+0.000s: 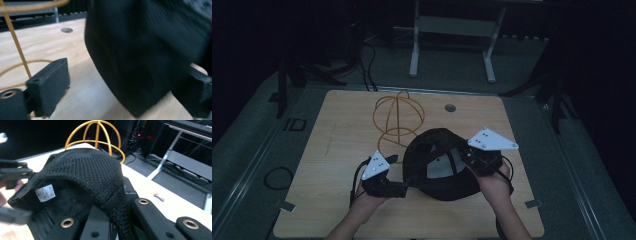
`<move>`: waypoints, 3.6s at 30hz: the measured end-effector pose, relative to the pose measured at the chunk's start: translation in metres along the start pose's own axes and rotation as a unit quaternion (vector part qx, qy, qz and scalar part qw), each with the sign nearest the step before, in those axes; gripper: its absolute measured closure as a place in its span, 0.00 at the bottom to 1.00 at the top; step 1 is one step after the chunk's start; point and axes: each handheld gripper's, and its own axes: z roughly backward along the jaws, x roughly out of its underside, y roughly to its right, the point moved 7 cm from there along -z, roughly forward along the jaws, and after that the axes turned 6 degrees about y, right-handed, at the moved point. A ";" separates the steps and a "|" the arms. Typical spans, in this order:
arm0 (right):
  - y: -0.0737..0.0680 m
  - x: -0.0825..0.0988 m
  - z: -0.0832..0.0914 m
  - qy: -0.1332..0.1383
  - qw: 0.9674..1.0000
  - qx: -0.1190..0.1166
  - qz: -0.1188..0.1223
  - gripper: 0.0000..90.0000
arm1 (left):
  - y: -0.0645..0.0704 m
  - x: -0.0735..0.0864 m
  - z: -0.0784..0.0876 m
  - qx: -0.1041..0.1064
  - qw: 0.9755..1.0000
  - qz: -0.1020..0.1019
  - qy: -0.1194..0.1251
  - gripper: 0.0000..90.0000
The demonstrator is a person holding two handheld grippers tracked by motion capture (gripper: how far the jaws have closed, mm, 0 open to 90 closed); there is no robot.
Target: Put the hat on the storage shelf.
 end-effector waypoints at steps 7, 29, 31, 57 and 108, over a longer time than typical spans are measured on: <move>-0.005 0.004 -0.001 -0.002 1.000 -0.013 0.001 0.98 | 0.000 -0.015 -0.001 -0.027 0.999 -0.011 0.027 0.28; -0.013 0.027 0.015 0.007 0.999 -0.037 -0.024 0.97 | 0.001 -0.041 0.004 -0.071 0.996 -0.035 0.049 0.99; -0.014 0.030 0.017 0.008 0.999 -0.039 -0.028 0.97 | 0.003 -0.044 0.005 -0.072 0.996 -0.039 0.044 0.99; -0.035 0.070 0.064 -0.013 0.989 -0.142 -0.025 0.46 | 0.013 -0.071 0.023 -0.065 0.992 -0.085 0.065 0.99; -0.053 0.022 0.057 0.050 0.974 -0.215 0.056 0.98 | 0.041 -0.081 0.039 0.188 0.973 -0.111 0.074 0.99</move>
